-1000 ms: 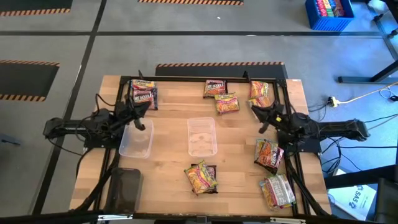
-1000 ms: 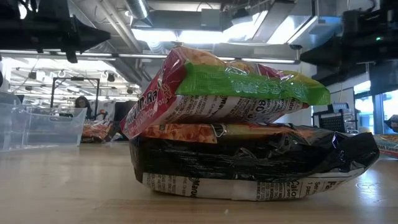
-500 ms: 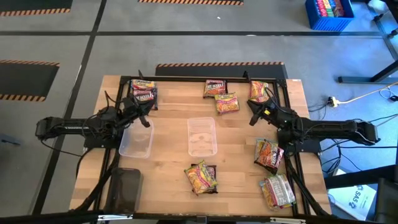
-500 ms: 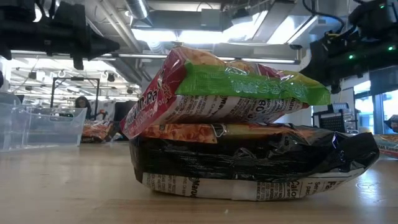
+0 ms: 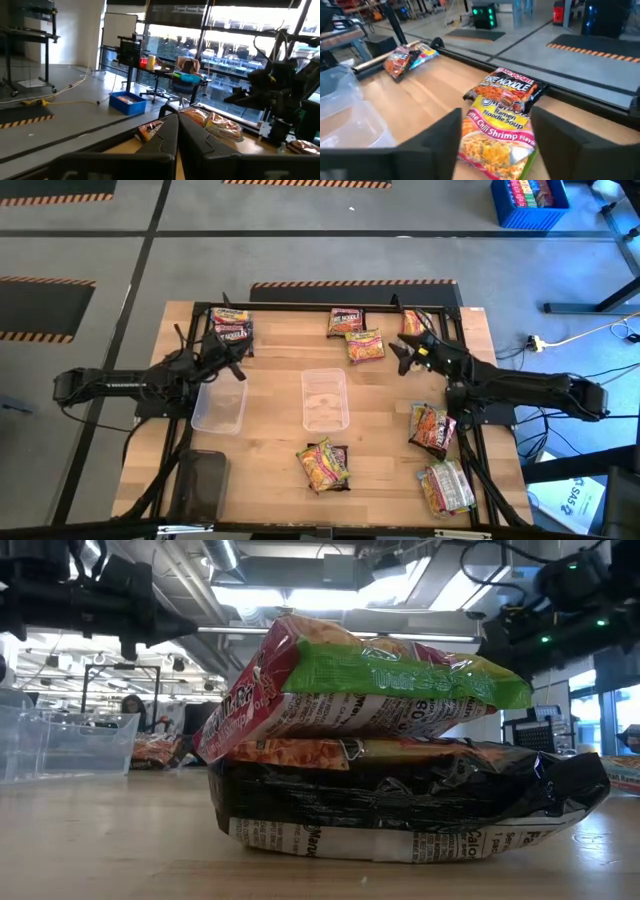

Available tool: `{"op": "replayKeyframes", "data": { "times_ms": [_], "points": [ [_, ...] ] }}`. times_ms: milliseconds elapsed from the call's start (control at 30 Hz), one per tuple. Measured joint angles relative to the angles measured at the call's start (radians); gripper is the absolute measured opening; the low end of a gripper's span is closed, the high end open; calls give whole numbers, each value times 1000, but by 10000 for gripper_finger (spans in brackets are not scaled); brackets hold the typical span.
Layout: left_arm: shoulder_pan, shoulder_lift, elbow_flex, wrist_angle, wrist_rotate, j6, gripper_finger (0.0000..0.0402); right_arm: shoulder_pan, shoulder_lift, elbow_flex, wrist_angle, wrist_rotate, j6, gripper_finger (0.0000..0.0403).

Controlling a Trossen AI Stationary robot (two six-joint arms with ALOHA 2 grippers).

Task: Sort Maruchan noodles
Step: Put the green noodle pack into the right transparent bin

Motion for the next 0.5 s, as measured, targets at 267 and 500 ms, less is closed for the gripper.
{"op": "replayKeyframes", "data": {
  "times_ms": [267,500],
  "points": [
    [18,40,0,41,48,-4,4,-123,243,191,-126,-138,-37,331],
    [18,52,0,59,59,-2,4,-214,466,355,-251,-240,-114,344]
  ]
}}
